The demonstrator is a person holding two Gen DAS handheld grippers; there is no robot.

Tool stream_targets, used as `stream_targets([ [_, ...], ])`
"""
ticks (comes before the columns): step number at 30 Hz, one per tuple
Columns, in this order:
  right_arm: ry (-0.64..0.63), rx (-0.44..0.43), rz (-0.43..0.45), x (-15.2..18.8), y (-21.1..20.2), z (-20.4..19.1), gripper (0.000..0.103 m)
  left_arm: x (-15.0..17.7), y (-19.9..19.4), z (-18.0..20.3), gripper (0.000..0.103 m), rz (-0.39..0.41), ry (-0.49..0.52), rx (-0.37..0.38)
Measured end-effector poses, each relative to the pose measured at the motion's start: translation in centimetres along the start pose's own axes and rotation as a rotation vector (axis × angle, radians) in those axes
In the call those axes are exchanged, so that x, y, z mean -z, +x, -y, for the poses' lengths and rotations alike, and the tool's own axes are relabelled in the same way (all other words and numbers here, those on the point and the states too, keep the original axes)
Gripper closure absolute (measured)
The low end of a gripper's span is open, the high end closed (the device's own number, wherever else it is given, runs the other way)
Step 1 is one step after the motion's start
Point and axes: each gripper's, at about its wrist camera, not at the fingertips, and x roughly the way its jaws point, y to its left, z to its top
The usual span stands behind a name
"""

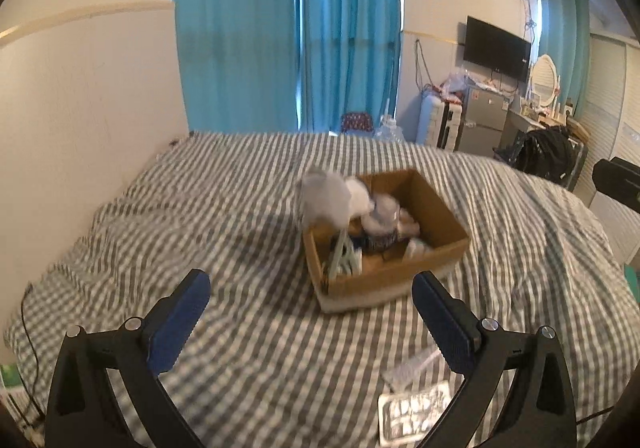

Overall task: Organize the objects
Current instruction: 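Move both tools toward the white tube and foil blister pack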

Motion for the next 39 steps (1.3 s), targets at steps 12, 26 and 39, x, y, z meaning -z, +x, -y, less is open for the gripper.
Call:
stream_targets([
  [12, -0.082, -0.012, -0.230, 12.2, 6.8, -3.0, 0.000, 9.7, 1.7, 0.2, 0.000, -0.053, -0.013, -0.088],
  [26, -0.022, -0.177, -0.537, 20.4, 14.4, -5.1, 0.000, 12.8, 7.1, 0.2, 0.000, -0.164, 0.063, -0.118],
  [39, -0.111, -0.248, -0.597, 22.9, 14.9, -8.1, 0.025, 13.4, 7.4, 0.2, 0.000, -0.186, 0.076, -0.120],
])
